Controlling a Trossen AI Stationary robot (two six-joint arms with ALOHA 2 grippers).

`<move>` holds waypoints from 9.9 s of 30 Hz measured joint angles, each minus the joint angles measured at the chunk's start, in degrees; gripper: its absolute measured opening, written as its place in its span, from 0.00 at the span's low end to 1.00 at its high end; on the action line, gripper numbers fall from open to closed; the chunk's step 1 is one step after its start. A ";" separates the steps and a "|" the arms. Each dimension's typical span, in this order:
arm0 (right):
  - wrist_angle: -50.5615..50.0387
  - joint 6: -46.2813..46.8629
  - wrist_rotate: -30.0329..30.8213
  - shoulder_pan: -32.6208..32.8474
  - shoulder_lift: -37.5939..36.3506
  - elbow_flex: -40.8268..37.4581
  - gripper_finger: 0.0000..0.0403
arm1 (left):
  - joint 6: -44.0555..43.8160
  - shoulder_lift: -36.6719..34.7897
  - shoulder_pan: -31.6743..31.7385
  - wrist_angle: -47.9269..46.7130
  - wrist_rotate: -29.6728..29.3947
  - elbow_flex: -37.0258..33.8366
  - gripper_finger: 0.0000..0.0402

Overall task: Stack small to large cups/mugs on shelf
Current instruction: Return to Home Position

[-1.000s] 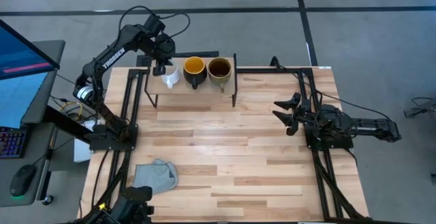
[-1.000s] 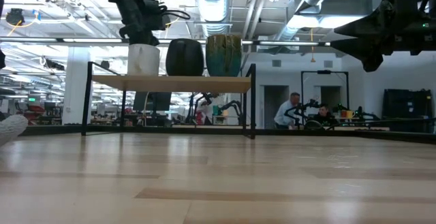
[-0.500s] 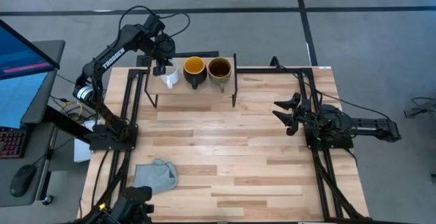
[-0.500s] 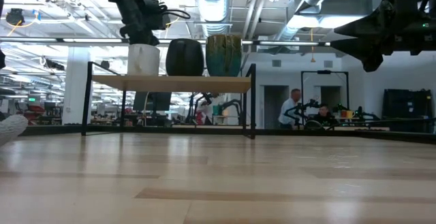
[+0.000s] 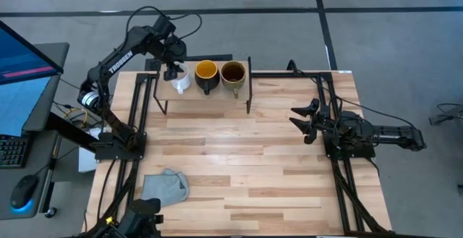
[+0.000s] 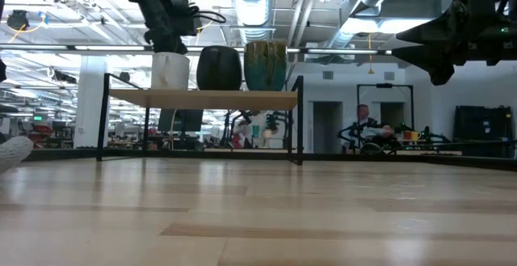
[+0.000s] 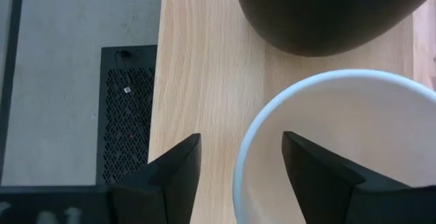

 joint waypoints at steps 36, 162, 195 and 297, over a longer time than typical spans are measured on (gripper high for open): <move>-0.26 -0.06 -0.18 0.02 0.02 0.00 0.61 | -3.66 -3.85 -1.63 -13.58 42.34 20.33 0.50; -5.12 -9.11 4.35 -3.98 0.85 0.00 0.61 | -52.72 -87.25 -41.55 67.58 -16.59 -90.92 0.50; -6.04 -8.91 5.62 -3.57 0.90 0.00 0.61 | -52.19 -91.71 -41.57 63.38 -16.34 -89.44 0.50; -6.02 -14.99 5.59 -0.72 0.96 -0.01 0.61 | -55.14 -91.48 -41.56 63.17 -16.24 -89.35 0.50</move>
